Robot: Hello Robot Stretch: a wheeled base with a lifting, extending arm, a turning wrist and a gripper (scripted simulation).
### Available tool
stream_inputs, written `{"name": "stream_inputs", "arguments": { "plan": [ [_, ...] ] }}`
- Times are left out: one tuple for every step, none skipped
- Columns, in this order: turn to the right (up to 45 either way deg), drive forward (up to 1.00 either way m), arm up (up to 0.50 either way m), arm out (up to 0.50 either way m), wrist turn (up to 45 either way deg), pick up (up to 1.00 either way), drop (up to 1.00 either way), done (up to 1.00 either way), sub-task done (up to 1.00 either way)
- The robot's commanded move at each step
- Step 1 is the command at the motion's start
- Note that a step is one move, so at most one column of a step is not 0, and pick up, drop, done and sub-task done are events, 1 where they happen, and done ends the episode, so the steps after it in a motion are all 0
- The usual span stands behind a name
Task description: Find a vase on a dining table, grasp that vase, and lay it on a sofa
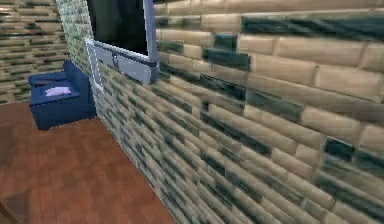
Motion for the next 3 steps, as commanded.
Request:
{"name": "stream_inputs", "arguments": {
  "plan": [
    [-33.0,0.00,0.00,0.00,0.0,0.00,0.00,0.00,0.00],
    [0.0,0.25,0.00,0.00,0.0,0.00,0.00,0.00,0.00],
    [-45.0,0.00,0.00,0.00,0.0,0.00,0.00,0.00,0.00]
  ]
}}
